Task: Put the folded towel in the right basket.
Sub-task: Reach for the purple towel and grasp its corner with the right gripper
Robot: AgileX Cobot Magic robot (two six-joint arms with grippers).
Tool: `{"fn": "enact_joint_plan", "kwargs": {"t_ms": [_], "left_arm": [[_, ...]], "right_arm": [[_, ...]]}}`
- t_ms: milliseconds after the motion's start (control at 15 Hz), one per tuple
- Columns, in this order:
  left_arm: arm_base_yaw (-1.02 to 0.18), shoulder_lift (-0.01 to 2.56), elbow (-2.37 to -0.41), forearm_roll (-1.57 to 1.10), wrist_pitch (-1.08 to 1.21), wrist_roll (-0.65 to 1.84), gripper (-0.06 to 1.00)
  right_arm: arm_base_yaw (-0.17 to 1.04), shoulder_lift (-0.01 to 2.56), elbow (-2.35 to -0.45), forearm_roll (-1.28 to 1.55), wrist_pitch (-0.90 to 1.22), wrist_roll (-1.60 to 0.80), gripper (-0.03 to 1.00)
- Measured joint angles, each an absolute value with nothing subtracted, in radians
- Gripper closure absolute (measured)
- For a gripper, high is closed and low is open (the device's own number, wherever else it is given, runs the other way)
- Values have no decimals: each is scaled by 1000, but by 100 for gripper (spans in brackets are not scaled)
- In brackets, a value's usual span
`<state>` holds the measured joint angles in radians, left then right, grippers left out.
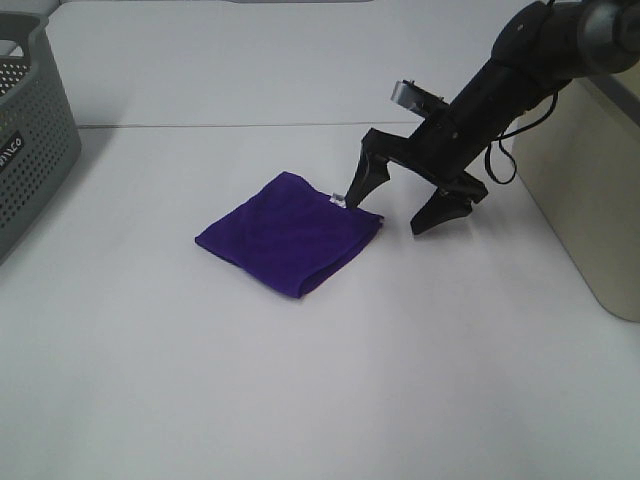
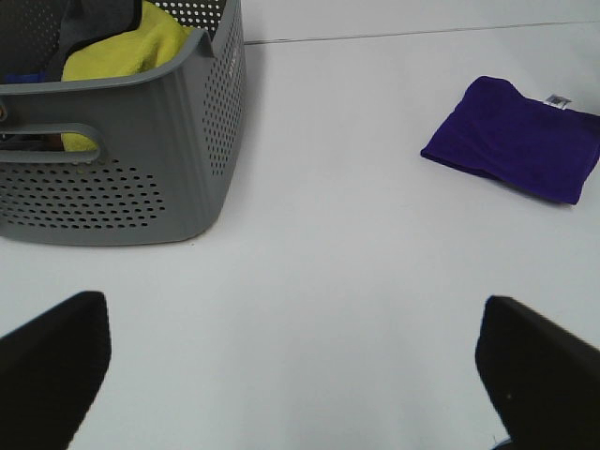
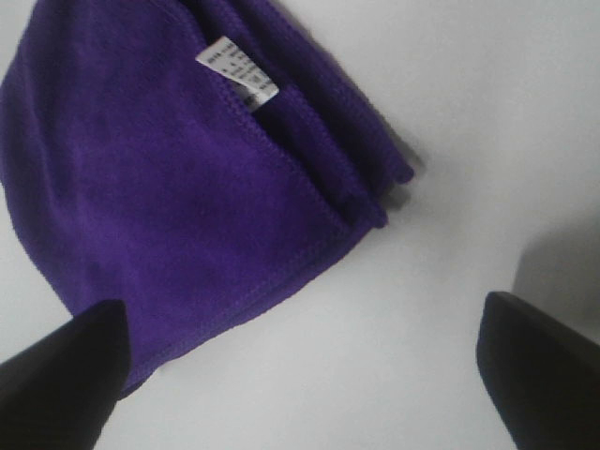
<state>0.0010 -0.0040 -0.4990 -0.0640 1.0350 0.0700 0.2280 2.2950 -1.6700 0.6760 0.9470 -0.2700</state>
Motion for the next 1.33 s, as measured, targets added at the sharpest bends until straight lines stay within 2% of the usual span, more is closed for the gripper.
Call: {"fn": "enact_joint_plan", "kwargs": {"t_ms": [533, 933, 1067, 1133, 1267, 1333], "left_arm": [[1, -4, -499, -64, 1035, 70, -5], [1, -4, -499, -64, 1035, 70, -5], [1, -4, -499, -64, 1035, 70, -5], [1, -4, -499, -64, 1035, 70, -5], [1, -4, -499, -64, 1035, 70, -5], [1, -4, -499, -64, 1035, 70, -5]], "right_arm": [[241, 2339, -1683, 713, 873, -229, 1], [407, 2413, -1713, 838, 738, -162, 9], [479, 2430, -1713, 853, 648, -161, 20], [496, 2432, -1713, 851, 620, -161, 37], [541, 2447, -1711, 838, 539, -152, 81], [554, 2451, -1710, 835, 519, -146, 90]]}}
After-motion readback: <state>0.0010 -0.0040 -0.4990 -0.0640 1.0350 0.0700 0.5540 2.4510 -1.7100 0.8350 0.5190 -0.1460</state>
